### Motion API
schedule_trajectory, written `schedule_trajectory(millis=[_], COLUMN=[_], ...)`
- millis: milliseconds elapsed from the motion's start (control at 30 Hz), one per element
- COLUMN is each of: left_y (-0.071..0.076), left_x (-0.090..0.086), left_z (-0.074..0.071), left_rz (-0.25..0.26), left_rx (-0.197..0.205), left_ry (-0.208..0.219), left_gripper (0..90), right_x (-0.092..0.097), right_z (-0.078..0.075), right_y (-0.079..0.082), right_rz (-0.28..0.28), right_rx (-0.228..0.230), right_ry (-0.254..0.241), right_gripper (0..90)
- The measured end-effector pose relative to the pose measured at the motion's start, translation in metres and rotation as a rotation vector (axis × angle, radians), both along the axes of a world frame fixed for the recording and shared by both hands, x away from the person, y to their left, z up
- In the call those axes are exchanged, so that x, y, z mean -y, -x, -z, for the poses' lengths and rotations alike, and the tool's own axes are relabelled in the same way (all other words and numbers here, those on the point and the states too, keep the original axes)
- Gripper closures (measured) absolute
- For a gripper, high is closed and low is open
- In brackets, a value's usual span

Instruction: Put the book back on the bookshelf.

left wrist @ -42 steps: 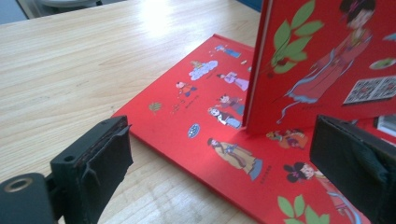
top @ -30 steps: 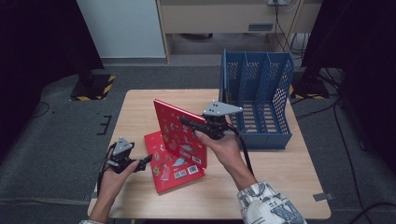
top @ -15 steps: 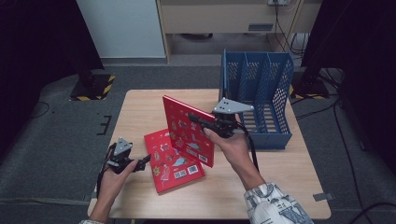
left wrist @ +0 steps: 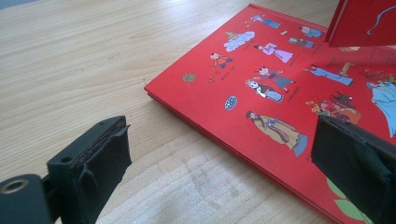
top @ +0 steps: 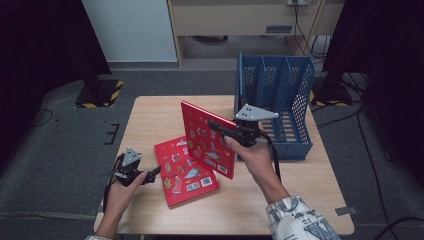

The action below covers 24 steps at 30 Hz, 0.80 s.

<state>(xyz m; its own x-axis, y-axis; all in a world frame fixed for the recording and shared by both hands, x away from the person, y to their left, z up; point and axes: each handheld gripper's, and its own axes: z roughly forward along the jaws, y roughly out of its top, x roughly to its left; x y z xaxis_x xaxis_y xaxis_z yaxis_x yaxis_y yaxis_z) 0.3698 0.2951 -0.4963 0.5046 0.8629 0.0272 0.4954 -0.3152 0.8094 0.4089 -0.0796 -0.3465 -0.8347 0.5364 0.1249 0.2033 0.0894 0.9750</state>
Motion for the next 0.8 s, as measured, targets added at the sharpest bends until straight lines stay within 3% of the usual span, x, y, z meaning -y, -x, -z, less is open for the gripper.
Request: schedule_trajectory(millis=[800], left_y=[0.0], left_x=[-0.001], left_z=[0.001], left_rz=[-0.004], left_rx=[-0.004], left_ry=[-0.017], left_gripper=[3.8], right_x=[0.014], right_z=[-0.003], right_y=[0.003], right_rz=[0.008], right_rx=[0.0], right_ry=[-0.001], right_gripper=[79.9])
